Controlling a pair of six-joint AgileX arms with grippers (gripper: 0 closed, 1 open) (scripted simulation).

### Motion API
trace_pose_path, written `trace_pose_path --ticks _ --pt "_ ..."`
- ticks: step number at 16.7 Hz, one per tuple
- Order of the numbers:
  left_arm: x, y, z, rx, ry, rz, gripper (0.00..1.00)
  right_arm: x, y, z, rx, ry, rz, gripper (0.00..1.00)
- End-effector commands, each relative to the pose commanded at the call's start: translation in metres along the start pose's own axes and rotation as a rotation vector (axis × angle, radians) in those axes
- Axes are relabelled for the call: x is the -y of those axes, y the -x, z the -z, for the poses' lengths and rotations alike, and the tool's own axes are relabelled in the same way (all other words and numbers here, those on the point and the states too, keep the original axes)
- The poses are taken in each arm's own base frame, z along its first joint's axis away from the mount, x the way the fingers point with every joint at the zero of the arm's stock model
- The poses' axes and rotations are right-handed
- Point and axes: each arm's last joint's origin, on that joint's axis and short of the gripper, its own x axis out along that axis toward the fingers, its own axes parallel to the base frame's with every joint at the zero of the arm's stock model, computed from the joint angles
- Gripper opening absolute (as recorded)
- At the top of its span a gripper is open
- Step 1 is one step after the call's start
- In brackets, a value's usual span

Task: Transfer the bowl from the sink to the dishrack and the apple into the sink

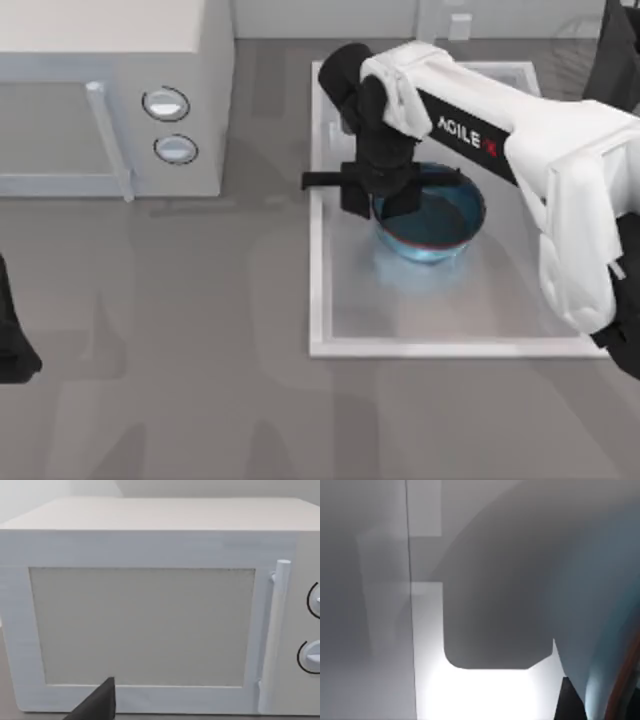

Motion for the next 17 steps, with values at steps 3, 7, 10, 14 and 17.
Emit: trace_pose_path --ticks 3,7,10,14,17 --pt "0.000 0.000 0.000 0.000 0.000 0.000 1.00 -0.015 0.036 0.013 -0.005 0.000 0.003 0.00" --pt "0.000 0.000 0.000 0.000 0.000 0.000 1.00 -0.040 0.126 0.051 -0.004 -0.003 0.001 0.00" --pt "0.000 0.000 0.000 0.000 0.000 0.000 1.00 -0.047 0.202 0.098 -0.006 -0.003 0.002 0.00" --pt "0.000 0.000 0.000 0.000 0.000 0.000 1.00 -0.028 0.297 0.170 0.007 -0.004 -0.012 0.00" --pt "0.000 0.000 0.000 0.000 0.000 0.000 1.00 -0.007 0.336 0.212 0.006 -0.003 -0.010 0.00"
